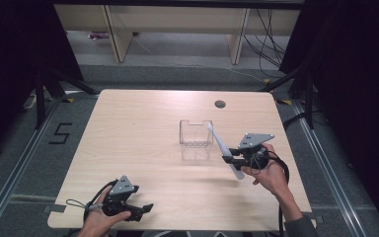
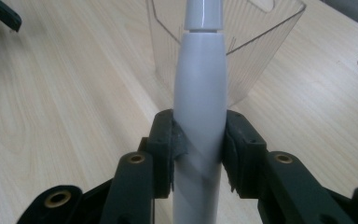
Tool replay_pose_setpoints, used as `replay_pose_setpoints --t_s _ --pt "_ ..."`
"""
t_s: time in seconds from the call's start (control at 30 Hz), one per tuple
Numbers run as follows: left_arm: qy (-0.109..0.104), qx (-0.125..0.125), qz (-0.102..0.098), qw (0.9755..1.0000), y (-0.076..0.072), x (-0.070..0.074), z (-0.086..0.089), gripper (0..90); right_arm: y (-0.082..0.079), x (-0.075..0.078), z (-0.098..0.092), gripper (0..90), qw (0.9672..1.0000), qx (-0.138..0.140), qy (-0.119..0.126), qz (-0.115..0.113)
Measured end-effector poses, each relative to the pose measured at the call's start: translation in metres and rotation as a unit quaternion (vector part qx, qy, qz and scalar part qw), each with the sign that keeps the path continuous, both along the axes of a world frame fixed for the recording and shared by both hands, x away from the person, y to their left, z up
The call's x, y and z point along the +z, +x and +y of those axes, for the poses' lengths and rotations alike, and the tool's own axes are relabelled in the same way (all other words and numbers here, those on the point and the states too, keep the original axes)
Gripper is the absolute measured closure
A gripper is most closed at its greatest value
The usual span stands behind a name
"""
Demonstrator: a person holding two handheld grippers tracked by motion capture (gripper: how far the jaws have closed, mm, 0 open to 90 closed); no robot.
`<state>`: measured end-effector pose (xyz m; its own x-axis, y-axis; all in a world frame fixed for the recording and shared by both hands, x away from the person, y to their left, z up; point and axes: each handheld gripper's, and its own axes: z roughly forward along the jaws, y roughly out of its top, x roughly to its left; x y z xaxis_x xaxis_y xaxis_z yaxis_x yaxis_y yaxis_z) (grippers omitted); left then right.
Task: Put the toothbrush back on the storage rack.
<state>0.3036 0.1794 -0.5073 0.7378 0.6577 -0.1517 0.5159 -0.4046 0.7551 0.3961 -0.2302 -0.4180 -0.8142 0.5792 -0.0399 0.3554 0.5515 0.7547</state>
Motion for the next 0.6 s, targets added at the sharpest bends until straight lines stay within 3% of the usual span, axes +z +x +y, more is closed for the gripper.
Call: replay_pose_setpoints --t_s 0.07,0.17,0.2,0.23,0.37,0.4,0.47,0.53,0.57,0.6 --pt "0.011 -0.004 -0.003 0.9999 0.001 0.000 0.001 14.8 0.001 0.001 -0.002 66.4 0.9999 -0.003 0.010 -0.005" --pt "0.011 -0.007 0.000 0.9999 0.001 0.001 0.001 14.8 0.001 0.002 -0.003 66.4 0.9998 -0.006 0.014 -0.009" --pt "0.011 -0.005 0.001 0.9999 0.001 0.000 0.001 14.8 0.004 0.002 -0.004 66.4 0.9996 -0.001 0.021 -0.021" --pt "0.011 -0.005 0.001 0.9999 0.001 0.000 0.001 14.8 0.002 0.004 -0.004 66.5 0.9997 -0.009 0.022 -0.009" --pt "0.010 -0.004 0.000 0.9999 0.000 0.000 0.000 14.8 0.004 0.009 -0.007 66.4 0.9993 -0.012 0.028 -0.023" --pt "-0.002 0.003 0.001 1.0000 -0.001 0.000 -0.002 14.8 0.006 0.010 -0.008 66.5 0.9994 -0.008 0.026 -0.022" --pt "0.004 -0.002 0.001 1.0000 0.000 0.000 -0.001 14.8 0.006 0.012 -0.008 66.4 0.9992 -0.012 0.028 -0.027" --pt "-0.003 0.004 0.002 1.0000 -0.001 0.000 -0.002 14.8 0.007 0.013 -0.008 66.4 0.9990 -0.014 0.030 -0.031" --pt "0.010 -0.005 0.000 0.9999 0.000 0.001 0.000 14.8 0.008 0.014 -0.007 66.5 0.9992 -0.011 0.031 -0.024" --pt "0.004 -0.001 0.001 1.0000 0.000 0.000 0.000 14.8 0.010 0.015 -0.007 66.4 0.9989 -0.011 0.030 -0.035"
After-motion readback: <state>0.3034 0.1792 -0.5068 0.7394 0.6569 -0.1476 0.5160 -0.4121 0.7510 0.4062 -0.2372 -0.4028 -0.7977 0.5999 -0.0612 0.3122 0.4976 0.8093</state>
